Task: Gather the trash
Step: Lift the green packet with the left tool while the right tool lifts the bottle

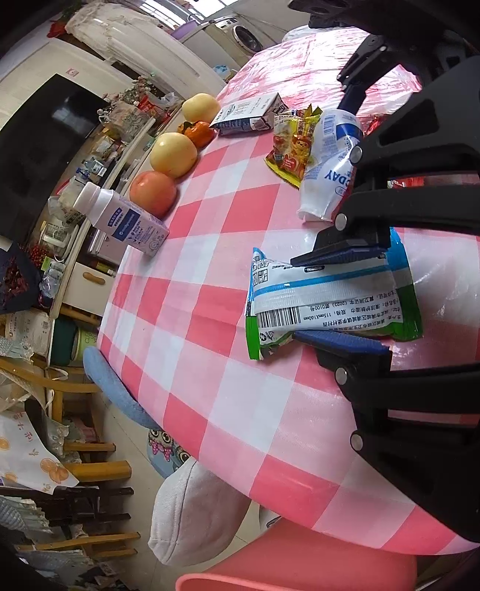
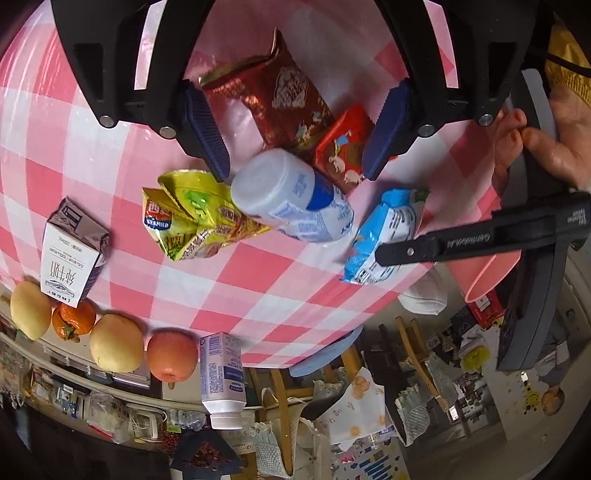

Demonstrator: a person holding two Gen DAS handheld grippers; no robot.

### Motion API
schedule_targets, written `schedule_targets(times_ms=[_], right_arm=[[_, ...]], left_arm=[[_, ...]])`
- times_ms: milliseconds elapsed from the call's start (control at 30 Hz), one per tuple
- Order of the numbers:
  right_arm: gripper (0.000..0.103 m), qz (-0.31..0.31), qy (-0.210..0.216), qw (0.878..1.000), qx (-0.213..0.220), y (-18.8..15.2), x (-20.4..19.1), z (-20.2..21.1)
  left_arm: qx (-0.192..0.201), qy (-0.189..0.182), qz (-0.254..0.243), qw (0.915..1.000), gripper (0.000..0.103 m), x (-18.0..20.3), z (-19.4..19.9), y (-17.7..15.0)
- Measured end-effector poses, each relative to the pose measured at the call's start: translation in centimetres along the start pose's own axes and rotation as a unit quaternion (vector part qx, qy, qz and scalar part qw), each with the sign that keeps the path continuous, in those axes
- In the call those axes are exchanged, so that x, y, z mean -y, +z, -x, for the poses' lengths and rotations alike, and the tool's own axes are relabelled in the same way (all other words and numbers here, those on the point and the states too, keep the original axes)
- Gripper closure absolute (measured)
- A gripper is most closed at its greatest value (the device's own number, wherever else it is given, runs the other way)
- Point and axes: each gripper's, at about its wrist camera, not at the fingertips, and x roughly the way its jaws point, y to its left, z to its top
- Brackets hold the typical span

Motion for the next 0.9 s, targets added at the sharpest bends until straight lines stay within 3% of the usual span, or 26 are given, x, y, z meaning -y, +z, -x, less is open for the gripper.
schedule_targets(times_ms=[167, 467, 633, 767, 900], right_arm=[[0.018, -0.026, 0.013, 1.0, -0.001, 1.1, 0.8, -1.5], [0.016, -0.027, 0.023, 0.999, -0.005, 2.0, 0.6, -3.6], [0.031, -0.02, 0.012, 1.0, -0.001, 1.9, 0.2, -3.4], [0.052, -0.01, 0.012, 1.0, 0.001, 1.7, -0.3, -3.2], [0.054, 0.008, 0.016, 1.0, -0.003, 1.6, -1.2, -3.3]], left_arm=[[0.0, -0.002, 0.0, 1.0, 0.068, -0.4, 0.1, -0.1], [-0.001, -0.009, 0.008, 0.9999, 0.068, -1.0, 0.3, 0.0], [-0.001, -0.013, 0.013, 0.9998, 0.068, -1.3, 0.3, 0.0], [-0.001, -0.013, 0.013, 0.9998, 0.068, -1.3, 0.3, 0.0], [-0.001, -0.013, 0.015, 0.9998, 0.068, -1.5, 0.4, 0.1]])
